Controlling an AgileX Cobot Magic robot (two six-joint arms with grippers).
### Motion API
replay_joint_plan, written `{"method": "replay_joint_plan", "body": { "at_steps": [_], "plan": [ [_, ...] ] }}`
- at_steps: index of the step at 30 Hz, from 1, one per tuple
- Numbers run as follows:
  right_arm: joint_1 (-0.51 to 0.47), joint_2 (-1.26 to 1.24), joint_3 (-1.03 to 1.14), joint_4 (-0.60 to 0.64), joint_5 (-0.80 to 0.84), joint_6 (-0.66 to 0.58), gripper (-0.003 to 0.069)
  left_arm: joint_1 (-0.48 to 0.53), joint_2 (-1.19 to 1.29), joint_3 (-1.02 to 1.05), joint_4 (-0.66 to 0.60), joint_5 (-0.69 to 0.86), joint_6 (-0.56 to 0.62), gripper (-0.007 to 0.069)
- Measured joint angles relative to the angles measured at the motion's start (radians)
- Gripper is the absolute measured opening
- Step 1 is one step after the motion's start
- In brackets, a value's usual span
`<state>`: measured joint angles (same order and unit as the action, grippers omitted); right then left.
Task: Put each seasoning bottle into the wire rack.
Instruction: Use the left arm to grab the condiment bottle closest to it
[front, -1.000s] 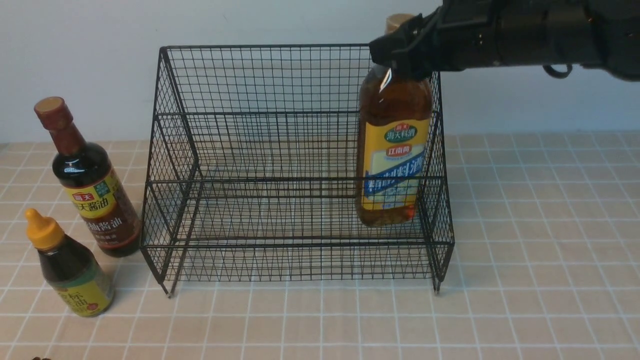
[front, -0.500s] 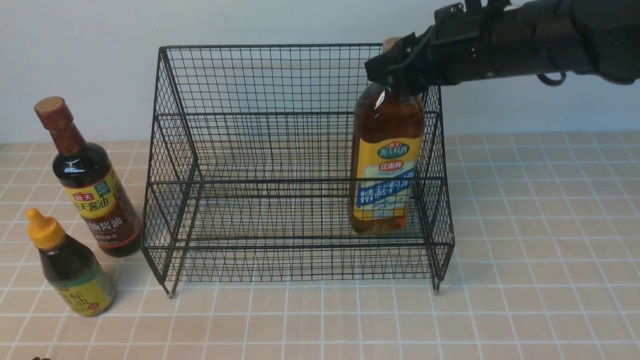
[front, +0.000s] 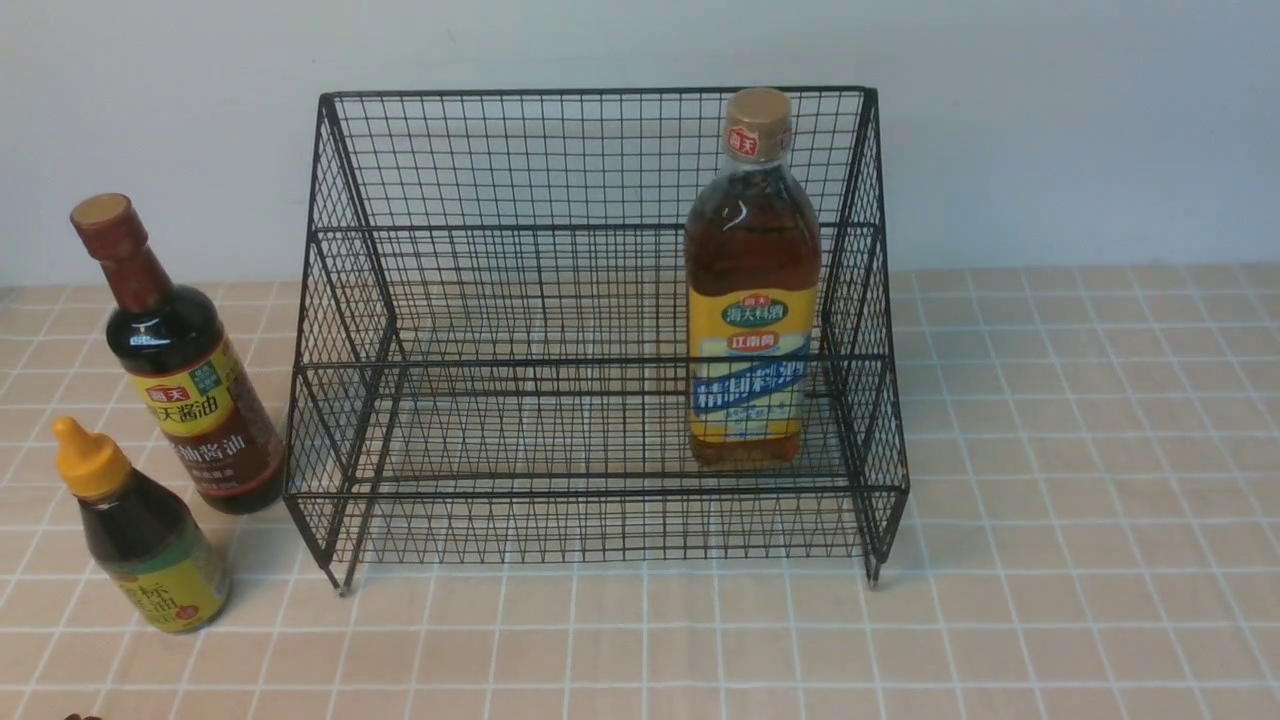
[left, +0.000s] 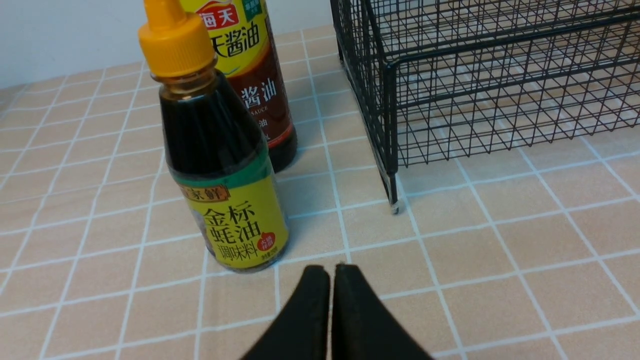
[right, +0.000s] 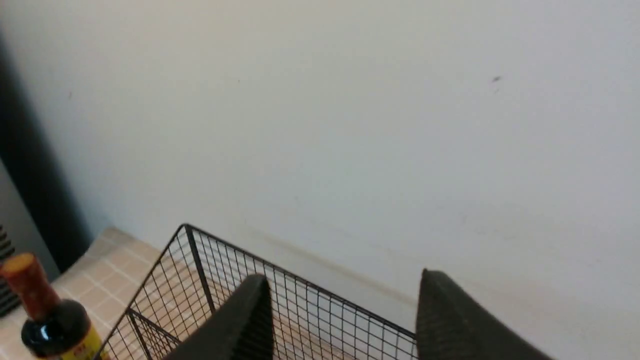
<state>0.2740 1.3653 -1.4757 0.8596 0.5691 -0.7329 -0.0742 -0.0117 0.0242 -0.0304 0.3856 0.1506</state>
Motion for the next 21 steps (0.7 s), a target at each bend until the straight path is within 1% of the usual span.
{"method": "replay_joint_plan", "body": {
  "at_steps": [3,4,5,6,7,8,10,11,13,15,18,19,20,21],
  "plan": [
    [-0.076,-0.102,-0.004,-0.129,0.116,0.173,0.0124,0.000,0.000,0.000,0.000,0.000,0.000,-0.0007],
    [-0.120,-0.151,-0.005,-0.228,0.181,0.254,0.0054,0.000,0.000,0.000,0.000,0.000,0.000,-0.0007],
    [-0.127,-0.158,-0.005,-0.228,0.189,0.266,0.0054,0.000,0.000,0.000,0.000,0.000,0.000,-0.0007],
    [-0.152,-0.178,-0.005,-0.281,0.216,0.301,0.0030,0.000,0.000,0.000,0.000,0.000,0.000,-0.0007],
    [-0.209,-0.237,-0.005,-0.397,0.286,0.400,0.0002,0.000,0.000,0.000,0.000,0.000,0.000,-0.0007],
    [-0.245,-0.275,-0.005,-0.469,0.322,0.457,-0.0005,0.000,0.000,0.000,0.000,0.000,0.000,-0.0007],
    [-0.286,-0.334,-0.005,-0.552,0.373,0.523,-0.0011,0.000,0.000,0.000,0.000,0.000,0.000,-0.0007],
    [-0.295,-0.341,-0.005,-0.568,0.378,0.529,-0.0011,0.000,0.000,0.000,0.000,0.000,0.000,-0.0007],
    [-0.327,-0.427,-0.002,-0.623,0.444,0.574,-0.0012,0.000,0.000,0.000,0.000,0.000,0.000,-0.0007],
    [-0.333,-0.475,0.012,-0.619,0.463,0.583,-0.0012,0.000,0.000,0.000,0.000,0.000,0.000,-0.0007],
    [-0.334,-0.645,0.129,-0.535,0.476,0.587,-0.0012,0.000,0.000,0.000,0.000,0.000,0.000,-0.0007],
    [-0.334,-0.645,0.129,-0.530,0.476,0.587,-0.0012,0.000,0.000,0.000,0.000,0.000,0.000,-0.0007],
    [-0.334,-0.729,0.220,-0.491,0.466,0.578,-0.0012,0.000,0.000,0.000,0.000,0.000,0.000,-0.0007],
    [-0.334,-0.760,0.258,-0.473,0.457,0.569,-0.0012,0.000,0.000,0.000,0.000,0.000,0.000,-0.0007]
  ]
}}
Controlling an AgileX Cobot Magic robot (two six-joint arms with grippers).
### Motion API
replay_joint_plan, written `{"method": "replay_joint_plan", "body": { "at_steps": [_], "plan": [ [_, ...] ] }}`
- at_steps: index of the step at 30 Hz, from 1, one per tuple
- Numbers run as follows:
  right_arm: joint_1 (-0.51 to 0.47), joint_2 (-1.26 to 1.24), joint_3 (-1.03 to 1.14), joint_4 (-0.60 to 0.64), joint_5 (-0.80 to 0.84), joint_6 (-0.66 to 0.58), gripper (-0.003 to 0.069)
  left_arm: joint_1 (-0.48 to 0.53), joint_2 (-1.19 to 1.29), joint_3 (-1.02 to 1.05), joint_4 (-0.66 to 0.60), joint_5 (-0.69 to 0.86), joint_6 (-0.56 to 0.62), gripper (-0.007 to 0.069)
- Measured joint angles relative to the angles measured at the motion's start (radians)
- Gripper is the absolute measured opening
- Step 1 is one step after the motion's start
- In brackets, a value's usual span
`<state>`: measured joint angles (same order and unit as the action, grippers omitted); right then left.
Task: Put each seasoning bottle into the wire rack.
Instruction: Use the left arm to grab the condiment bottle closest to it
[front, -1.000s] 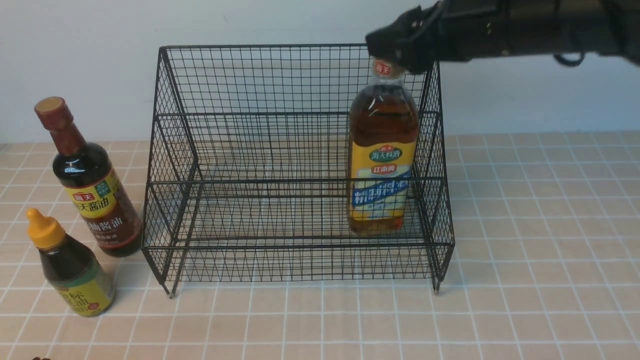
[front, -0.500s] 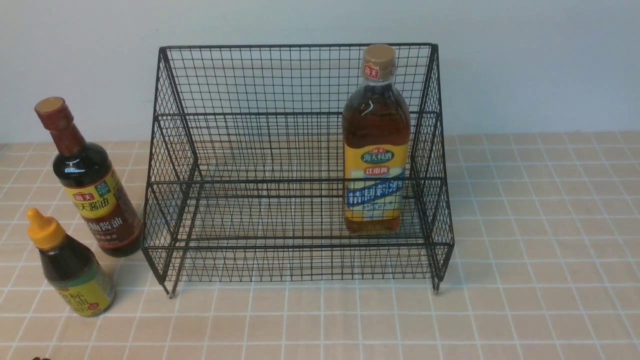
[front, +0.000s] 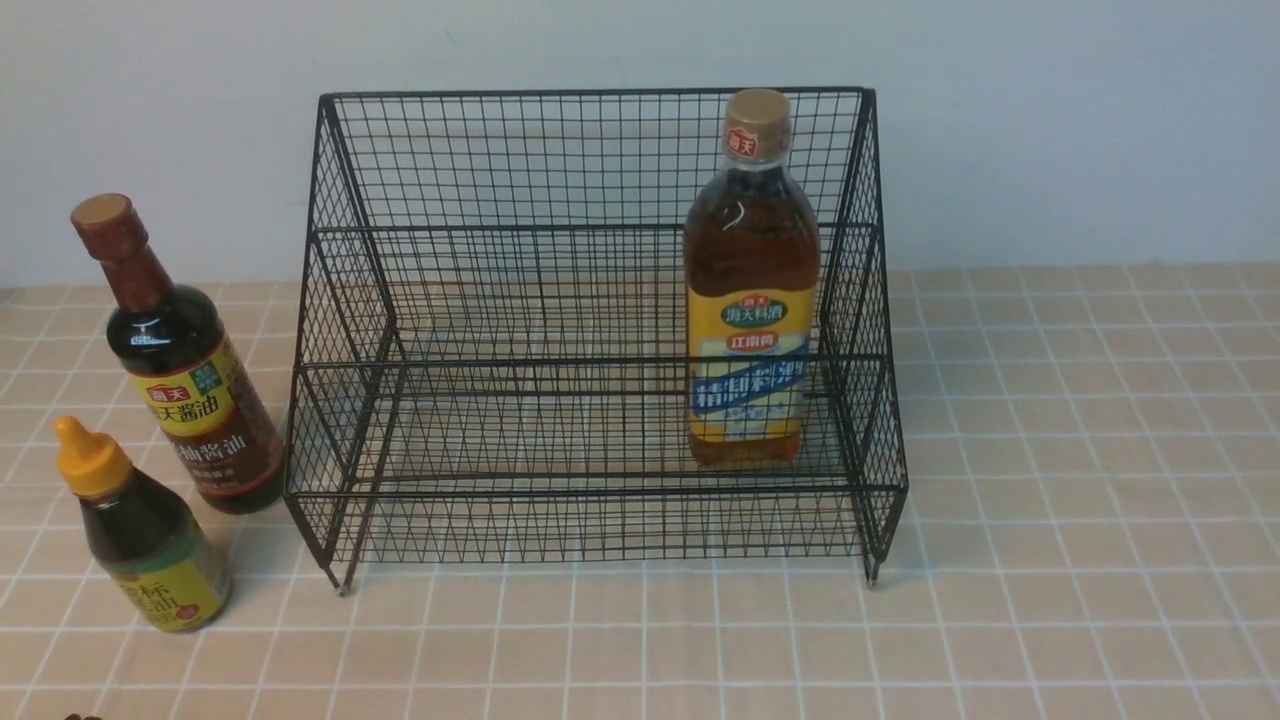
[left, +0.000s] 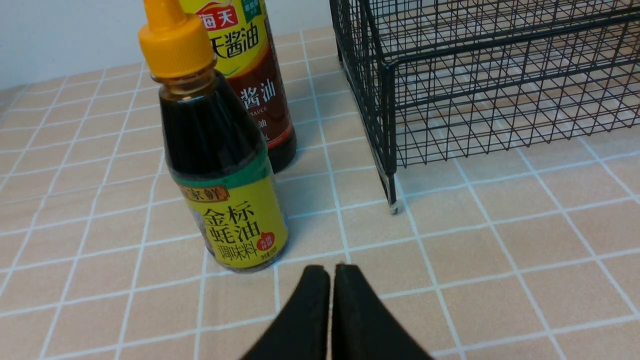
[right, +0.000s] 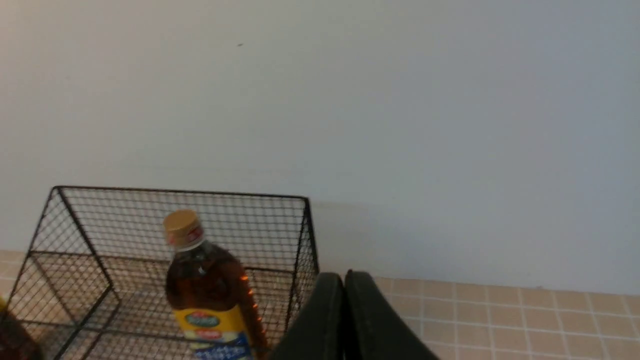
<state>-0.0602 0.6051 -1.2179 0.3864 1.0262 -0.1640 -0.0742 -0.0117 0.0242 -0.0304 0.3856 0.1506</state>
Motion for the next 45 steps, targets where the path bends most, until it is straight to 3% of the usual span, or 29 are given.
{"method": "replay_joint_plan", "body": {
  "at_steps": [7,11,17,21,27,33,45],
  "plan": [
    [0.000,-0.260,0.258,0.100,-0.076,-0.088,-0.0013,0.000,0.000,0.000,0.000,0.000,0.000,-0.0007],
    [0.000,-0.325,0.295,0.095,-0.085,-0.141,-0.0013,0.000,0.000,0.000,0.000,0.000,0.000,-0.0007],
    [0.000,-0.374,0.420,0.029,-0.170,-0.329,-0.0013,0.000,0.000,0.000,0.000,0.000,0.000,-0.0007],
    [0.000,-0.375,0.524,0.002,-0.262,-0.344,-0.0013,0.000,0.000,0.000,0.000,0.000,0.000,-0.0007],
    [0.006,-0.480,0.845,-0.016,-0.516,-0.344,-0.0013,0.000,0.000,0.000,0.000,0.000,0.000,-0.0007],
    [0.079,-0.612,1.194,-0.005,-0.752,-0.344,-0.0013,0.000,0.000,0.000,0.000,0.000,0.000,-0.0007],
    [0.088,-0.617,1.245,0.057,-0.688,-0.319,-0.0013,0.000,0.000,0.000,0.000,0.000,0.000,-0.0007]
  ]
}}
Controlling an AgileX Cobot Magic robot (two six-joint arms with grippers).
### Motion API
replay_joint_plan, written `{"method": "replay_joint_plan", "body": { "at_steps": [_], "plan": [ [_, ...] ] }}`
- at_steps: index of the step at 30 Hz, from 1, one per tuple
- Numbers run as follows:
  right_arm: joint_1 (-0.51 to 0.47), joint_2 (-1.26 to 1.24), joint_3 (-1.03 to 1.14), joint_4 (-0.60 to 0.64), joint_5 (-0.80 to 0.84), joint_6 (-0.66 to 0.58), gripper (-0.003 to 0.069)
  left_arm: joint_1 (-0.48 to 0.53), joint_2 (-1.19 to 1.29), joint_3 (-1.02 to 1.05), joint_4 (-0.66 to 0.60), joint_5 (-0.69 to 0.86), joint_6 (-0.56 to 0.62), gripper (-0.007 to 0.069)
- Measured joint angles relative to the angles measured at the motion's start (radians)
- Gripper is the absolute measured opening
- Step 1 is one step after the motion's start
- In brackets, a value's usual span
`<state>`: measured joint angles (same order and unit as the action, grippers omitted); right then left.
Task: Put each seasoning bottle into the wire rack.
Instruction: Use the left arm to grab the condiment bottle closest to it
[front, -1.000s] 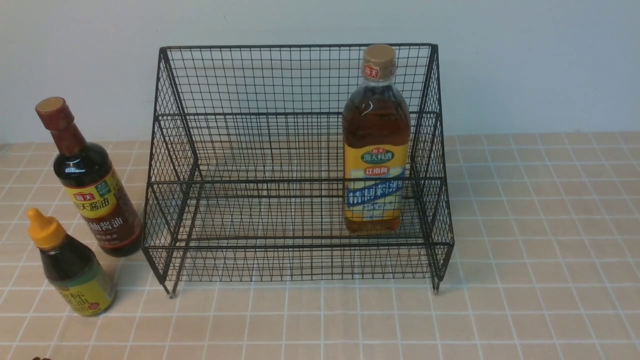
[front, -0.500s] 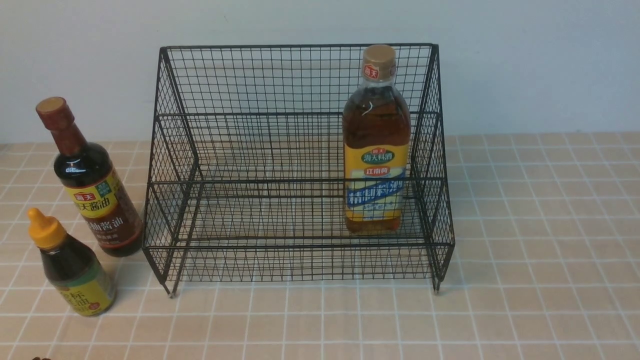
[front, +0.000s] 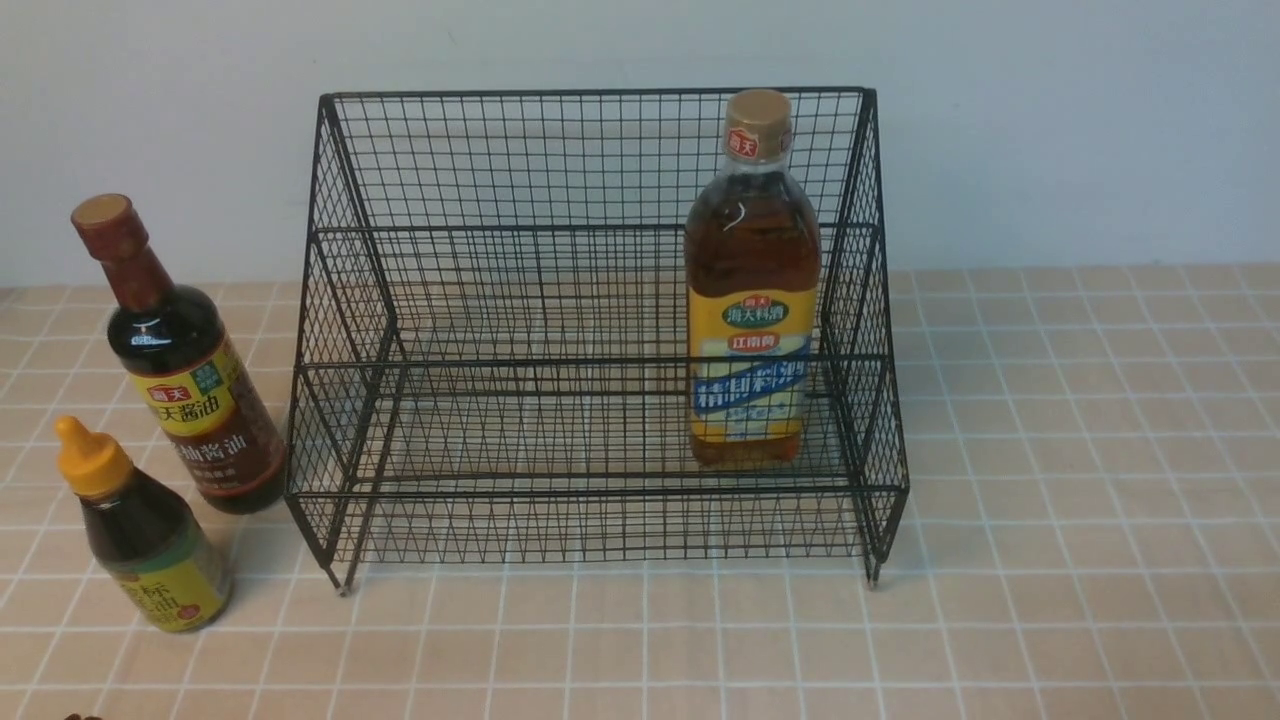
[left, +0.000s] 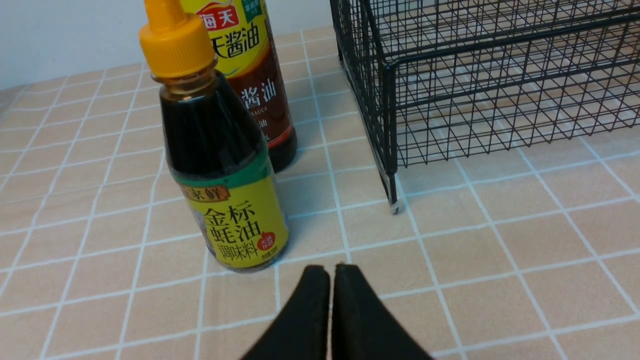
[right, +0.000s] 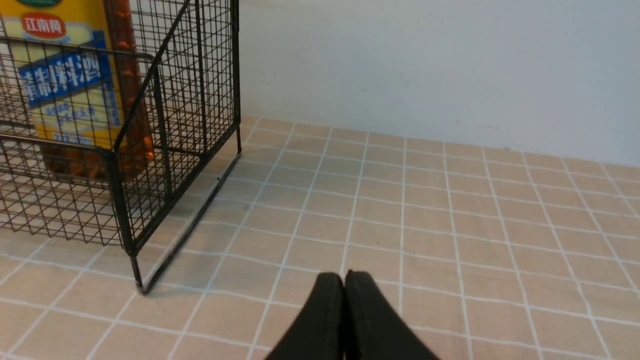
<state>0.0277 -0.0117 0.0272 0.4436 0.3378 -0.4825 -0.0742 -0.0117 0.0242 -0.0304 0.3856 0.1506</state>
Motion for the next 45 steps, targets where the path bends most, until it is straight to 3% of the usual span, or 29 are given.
{"method": "replay_joint_plan", "body": {
  "at_steps": [3,8,13,45],
  "plan": [
    [0.001,0.000,0.000,-0.024,0.012,0.061,-0.0013,0.000,0.000,0.000,0.000,0.000,0.000,-0.0007],
    [0.003,0.000,-0.003,-0.255,0.032,0.344,-0.0014,0.000,0.000,0.000,0.000,0.000,0.000,-0.0007],
    [0.003,0.000,-0.004,-0.342,0.032,0.470,-0.0014,0.000,0.000,0.000,0.000,0.000,0.000,-0.0007],
    [0.003,0.000,-0.004,-0.353,0.032,0.489,-0.0015,0.000,0.000,0.001,-0.013,-0.014,0.001,-0.0007]
  ]
}}
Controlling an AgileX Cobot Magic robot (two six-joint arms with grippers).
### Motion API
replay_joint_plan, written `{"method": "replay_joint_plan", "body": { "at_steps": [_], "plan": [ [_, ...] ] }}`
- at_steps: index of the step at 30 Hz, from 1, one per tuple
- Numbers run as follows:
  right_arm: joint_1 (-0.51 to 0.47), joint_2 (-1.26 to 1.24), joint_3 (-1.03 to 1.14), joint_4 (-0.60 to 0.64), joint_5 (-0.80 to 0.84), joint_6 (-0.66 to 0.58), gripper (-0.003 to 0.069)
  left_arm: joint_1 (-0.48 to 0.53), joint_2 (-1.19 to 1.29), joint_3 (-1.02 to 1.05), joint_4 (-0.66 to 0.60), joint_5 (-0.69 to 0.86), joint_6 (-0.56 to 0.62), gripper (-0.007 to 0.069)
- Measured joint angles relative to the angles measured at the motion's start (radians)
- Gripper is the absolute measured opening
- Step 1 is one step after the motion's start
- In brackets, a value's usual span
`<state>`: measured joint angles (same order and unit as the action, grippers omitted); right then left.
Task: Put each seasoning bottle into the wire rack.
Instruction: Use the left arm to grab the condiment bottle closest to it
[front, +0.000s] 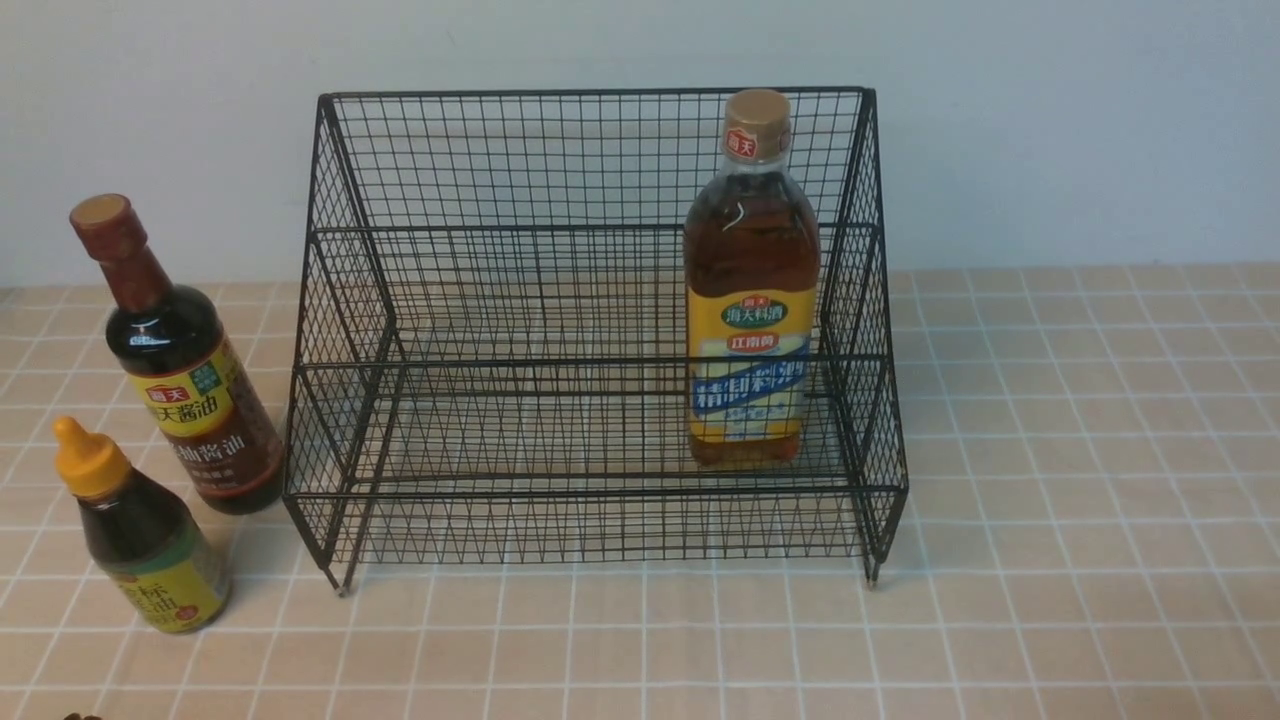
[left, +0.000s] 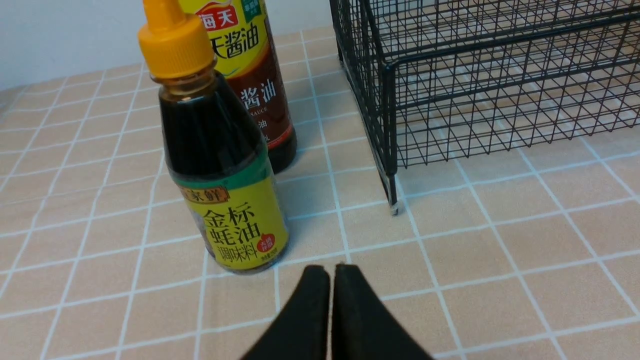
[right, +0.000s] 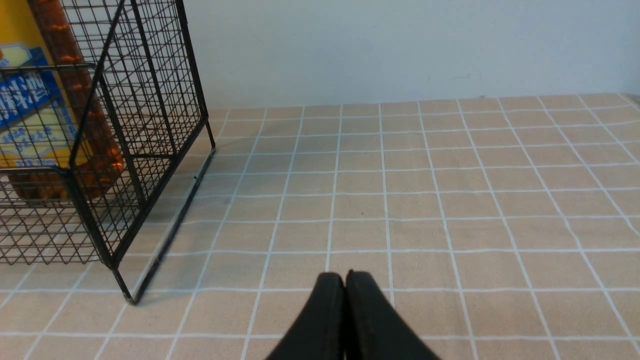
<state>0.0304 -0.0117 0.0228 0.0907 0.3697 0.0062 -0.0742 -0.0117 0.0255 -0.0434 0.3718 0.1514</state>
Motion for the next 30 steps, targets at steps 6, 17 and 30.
{"method": "replay_joint_plan", "body": {
  "at_steps": [6,17,30],
  "plan": [
    [0.000,0.000,0.000,0.000,0.000,0.000,-0.0015,0.000,0.000,0.003,-0.204,-0.183,-0.059,-0.0007],
    [0.000,0.000,0.000,0.000,0.000,0.000,-0.0015,0.000,0.000,0.003,-0.357,-0.682,-0.085,-0.0007],
    [0.000,0.000,0.000,-0.002,0.000,0.000,-0.0015,0.001,0.530,-0.238,-0.384,-0.776,0.315,0.0000]
  ]
}}
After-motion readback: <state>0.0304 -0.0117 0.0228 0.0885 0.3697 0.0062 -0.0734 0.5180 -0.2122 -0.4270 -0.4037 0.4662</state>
